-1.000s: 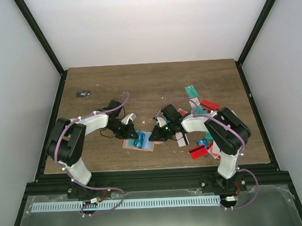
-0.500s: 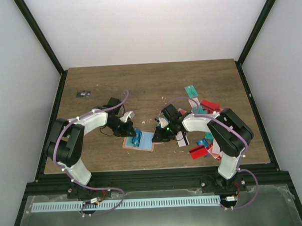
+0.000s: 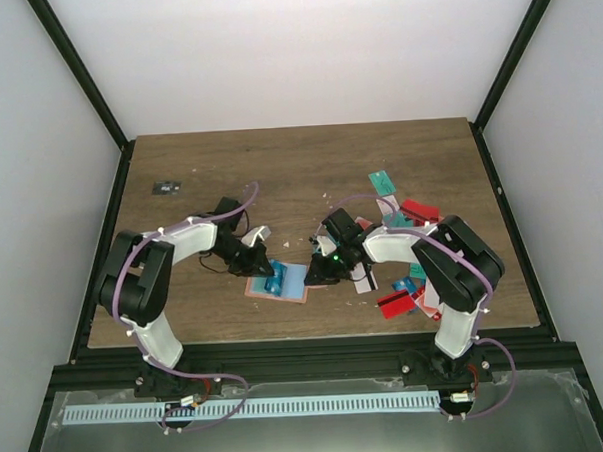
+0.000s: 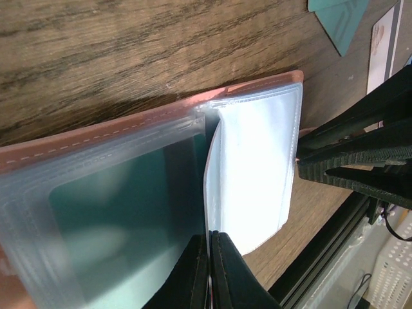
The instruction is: Put the credit cards into the card holder
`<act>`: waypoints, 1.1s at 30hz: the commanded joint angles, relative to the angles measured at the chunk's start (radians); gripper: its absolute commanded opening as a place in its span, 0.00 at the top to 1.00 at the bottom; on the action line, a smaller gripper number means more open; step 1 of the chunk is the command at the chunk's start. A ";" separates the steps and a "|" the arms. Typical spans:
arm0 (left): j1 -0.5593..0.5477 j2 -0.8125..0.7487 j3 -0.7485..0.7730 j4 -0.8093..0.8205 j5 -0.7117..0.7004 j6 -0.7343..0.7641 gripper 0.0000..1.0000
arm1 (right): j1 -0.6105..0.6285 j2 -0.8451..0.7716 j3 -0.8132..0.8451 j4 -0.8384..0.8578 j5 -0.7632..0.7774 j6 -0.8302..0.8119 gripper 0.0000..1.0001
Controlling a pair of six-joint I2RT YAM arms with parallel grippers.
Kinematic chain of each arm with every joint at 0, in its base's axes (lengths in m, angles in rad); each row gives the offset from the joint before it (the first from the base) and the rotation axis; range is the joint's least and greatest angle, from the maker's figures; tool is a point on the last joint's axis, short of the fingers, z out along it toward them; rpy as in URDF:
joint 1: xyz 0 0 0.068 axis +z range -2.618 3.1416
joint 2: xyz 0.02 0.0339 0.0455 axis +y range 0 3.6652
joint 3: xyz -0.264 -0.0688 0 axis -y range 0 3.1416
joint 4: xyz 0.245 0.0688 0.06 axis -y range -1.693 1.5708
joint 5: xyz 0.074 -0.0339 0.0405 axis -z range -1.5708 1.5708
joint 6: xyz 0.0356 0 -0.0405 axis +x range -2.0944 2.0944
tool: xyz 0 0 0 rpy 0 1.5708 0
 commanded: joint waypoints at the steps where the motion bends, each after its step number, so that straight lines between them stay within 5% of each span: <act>1: -0.005 0.036 0.007 0.049 0.028 0.003 0.96 | 0.011 0.045 0.017 -0.017 0.019 -0.015 0.86; 33: -0.004 0.061 0.014 0.120 0.187 -0.093 0.96 | 0.011 0.036 -0.001 0.002 0.039 0.005 0.86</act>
